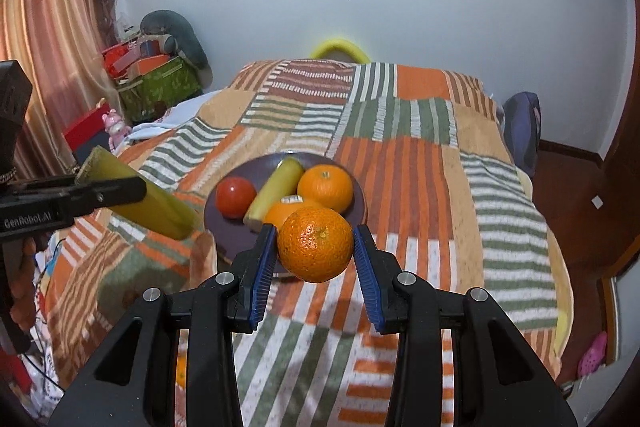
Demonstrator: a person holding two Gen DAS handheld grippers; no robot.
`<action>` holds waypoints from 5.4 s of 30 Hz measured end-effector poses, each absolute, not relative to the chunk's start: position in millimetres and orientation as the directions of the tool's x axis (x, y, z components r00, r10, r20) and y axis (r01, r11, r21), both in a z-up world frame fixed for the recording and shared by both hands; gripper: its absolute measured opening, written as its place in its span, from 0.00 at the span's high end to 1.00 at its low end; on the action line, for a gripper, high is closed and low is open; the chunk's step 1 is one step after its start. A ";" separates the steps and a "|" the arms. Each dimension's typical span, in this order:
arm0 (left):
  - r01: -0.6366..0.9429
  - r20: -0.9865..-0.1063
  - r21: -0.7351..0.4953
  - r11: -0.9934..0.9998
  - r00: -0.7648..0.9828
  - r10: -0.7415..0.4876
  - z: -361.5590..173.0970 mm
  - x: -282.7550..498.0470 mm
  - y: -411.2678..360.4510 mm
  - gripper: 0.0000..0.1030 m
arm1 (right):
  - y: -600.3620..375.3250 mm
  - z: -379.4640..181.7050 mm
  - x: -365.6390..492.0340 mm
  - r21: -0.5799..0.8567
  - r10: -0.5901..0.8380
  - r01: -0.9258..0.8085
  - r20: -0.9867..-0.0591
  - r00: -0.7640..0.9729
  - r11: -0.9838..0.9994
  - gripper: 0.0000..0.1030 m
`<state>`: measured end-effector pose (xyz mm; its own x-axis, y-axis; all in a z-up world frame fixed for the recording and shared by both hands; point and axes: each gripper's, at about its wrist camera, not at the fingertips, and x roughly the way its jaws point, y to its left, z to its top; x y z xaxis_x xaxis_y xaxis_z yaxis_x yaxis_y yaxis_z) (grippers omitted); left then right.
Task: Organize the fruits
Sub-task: 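Lift the yellow fruit with the left tool while the right tool carries the tangerine toward the plate, then lower the yellow fruit onto the plate with the left tool while the right tool sets the tangerine there, then open both tools and pull them back from the plate, then grasp a small dark red plum with the left tool while the right tool grasps another tangerine, then carry the plum onto the plate with the left tool while the right tool places the tangerine there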
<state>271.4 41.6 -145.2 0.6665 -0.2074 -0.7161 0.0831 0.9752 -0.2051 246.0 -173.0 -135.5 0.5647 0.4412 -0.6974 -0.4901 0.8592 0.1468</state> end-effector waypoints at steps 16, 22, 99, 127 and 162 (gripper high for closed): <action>0.140 -0.754 -0.212 0.967 0.606 -0.253 -167.5 327.2 27.7 0.65 | -149.4 -144.2 284.2 0.130 0.448 -0.515 -0.695 0.563 0.848 0.65; 0.118 -0.753 -0.197 0.973 0.618 -0.227 -165.5 344.0 37.3 0.65 | -138.6 -147.2 293.0 0.119 0.451 -0.530 -0.696 0.559 0.840 0.65; 0.015 -0.700 -0.094 0.995 0.710 -0.077 -105.8 197.7 74.6 0.44 | -142.6 -111.2 199.8 0.121 0.453 -0.548 -0.720 0.526 0.828 0.48; 0.069 -0.844 -0.113 0.991 0.519 -0.132 -231.1 182.5 80.3 0.52 | -106.6 -209.8 152.9 0.166 0.394 -0.563 -0.864 0.312 0.809 0.51; 0.087 -0.779 -0.116 0.989 0.610 -0.145 -197.6 211.9 71.6 0.78 | -120.8 -171.0 188.1 0.146 0.431 -0.561 -0.799 0.419 0.815 0.69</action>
